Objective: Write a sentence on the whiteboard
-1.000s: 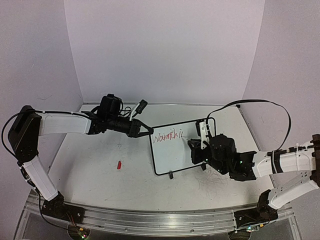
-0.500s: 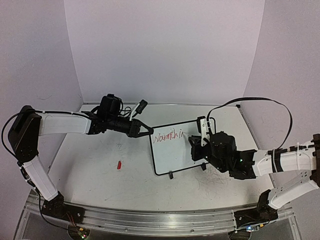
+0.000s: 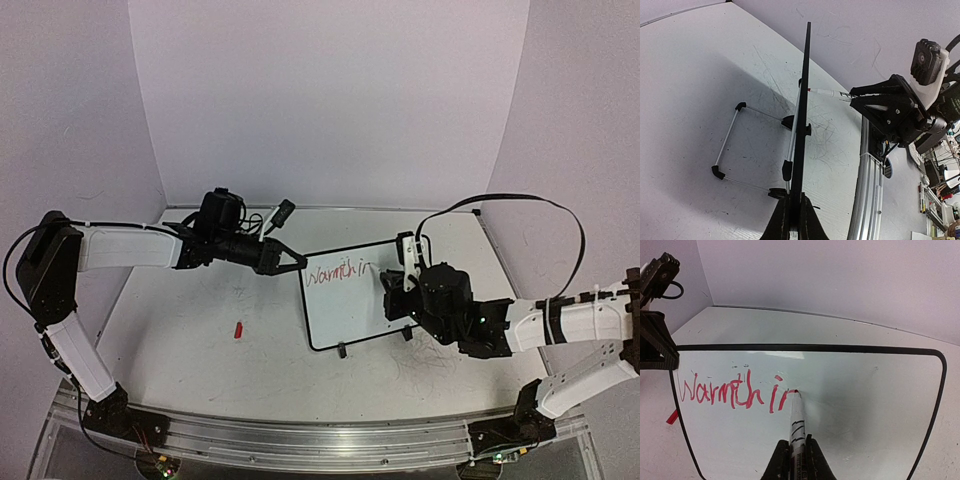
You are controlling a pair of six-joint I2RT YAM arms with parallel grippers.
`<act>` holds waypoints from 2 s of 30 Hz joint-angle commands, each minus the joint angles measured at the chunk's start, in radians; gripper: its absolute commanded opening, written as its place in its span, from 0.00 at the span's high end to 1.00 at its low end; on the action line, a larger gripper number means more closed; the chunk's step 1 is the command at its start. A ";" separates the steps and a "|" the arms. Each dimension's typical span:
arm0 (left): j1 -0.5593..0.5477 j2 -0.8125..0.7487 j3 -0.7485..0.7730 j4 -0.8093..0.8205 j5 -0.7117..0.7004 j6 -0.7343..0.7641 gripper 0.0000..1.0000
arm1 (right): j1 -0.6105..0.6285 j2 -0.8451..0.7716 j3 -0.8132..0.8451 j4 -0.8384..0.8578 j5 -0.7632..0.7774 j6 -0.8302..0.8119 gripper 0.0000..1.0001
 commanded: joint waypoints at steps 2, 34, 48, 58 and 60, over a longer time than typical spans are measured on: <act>0.002 -0.048 0.012 0.026 0.024 -0.012 1.00 | -0.003 -0.013 0.022 -0.035 0.024 0.031 1.00; 0.002 -0.043 0.012 0.025 0.019 -0.012 1.00 | 0.000 -0.049 0.011 -0.027 -0.025 0.069 1.00; 0.001 -0.058 0.028 -0.062 -0.062 -0.045 1.00 | -0.002 -0.285 -0.086 0.136 -0.066 -0.154 1.00; 0.000 -0.064 0.021 -0.053 -0.092 0.006 1.00 | -0.002 -0.259 -0.125 0.155 -0.068 -0.160 1.00; 0.001 -0.069 0.015 -0.052 -0.090 0.010 1.00 | -0.002 -0.247 -0.122 0.156 -0.062 -0.160 1.00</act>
